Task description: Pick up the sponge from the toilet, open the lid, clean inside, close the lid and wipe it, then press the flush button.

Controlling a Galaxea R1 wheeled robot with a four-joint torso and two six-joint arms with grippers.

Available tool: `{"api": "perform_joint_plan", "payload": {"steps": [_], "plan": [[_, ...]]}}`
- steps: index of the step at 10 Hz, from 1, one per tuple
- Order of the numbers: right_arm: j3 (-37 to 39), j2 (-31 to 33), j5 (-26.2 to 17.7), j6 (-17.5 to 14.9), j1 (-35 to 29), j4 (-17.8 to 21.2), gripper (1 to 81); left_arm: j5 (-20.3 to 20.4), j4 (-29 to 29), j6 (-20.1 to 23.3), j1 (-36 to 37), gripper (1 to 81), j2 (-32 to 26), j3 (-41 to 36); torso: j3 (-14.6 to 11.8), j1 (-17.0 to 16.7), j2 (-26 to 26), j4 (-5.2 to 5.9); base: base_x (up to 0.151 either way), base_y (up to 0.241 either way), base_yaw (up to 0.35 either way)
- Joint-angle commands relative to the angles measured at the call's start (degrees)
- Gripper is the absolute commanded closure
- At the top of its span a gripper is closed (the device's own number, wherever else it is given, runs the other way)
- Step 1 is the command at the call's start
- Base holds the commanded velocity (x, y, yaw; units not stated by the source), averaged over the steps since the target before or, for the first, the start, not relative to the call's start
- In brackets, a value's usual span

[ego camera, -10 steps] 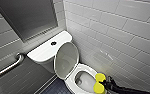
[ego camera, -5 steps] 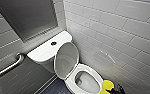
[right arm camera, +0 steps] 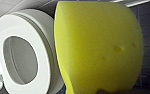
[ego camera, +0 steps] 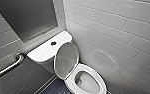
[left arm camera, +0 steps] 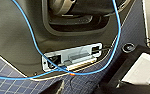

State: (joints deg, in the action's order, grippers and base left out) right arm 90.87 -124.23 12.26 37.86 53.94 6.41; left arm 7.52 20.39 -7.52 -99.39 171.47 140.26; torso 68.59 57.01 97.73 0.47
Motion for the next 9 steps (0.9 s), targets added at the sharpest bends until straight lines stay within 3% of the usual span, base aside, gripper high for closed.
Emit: {"api": "perform_joint_plan", "payload": {"steps": [1, 3, 5, 6, 9], "plan": [[-12.73, 9.85, 0.31, 0.02, -3.44, -4.39, 81.1, -4.80, 1.13, 0.40, -2.79, 1.0, 0.54, -1.04, 0.00, 0.00, 0.00, 0.00, 0.000, 0.000, 0.000], [-15.82, 10.21, -0.40, 0.02, -7.91, -5.18, 81.1, -4.71, 1.93, 0.40, -2.52, 1.0, 0.72, -1.04, 0.00, 0.00, 0.00, 0.02, 0.000, 0.000, 0.000], [-15.56, 6.78, -4.53, 0.02, -13.71, -5.36, 81.1, -4.71, 2.02, 0.40, -2.52, 1.0, 0.72, -1.04, 0.00, 0.00, 0.00, 0.02, 0.000, 0.000, 0.000], [-13.62, 3.44, -6.37, -0.07, -16.17, -8.43, 81.1, -4.71, 2.02, 0.40, -2.44, 1.0, 0.72, -1.04, 0.00, 0.00, 0.00, 0.02, 0.000, 0.000, 0.000], [-5.30, -7.08, -17.43, 0.37, -26.89, -9.93, 81.1, -4.53, 2.02, 0.58, -2.43, 1.0, 0.80, -1.04, 0.00, 0.00, 0.00, 0.02, 0.000, 0.000, 0.000]]}}
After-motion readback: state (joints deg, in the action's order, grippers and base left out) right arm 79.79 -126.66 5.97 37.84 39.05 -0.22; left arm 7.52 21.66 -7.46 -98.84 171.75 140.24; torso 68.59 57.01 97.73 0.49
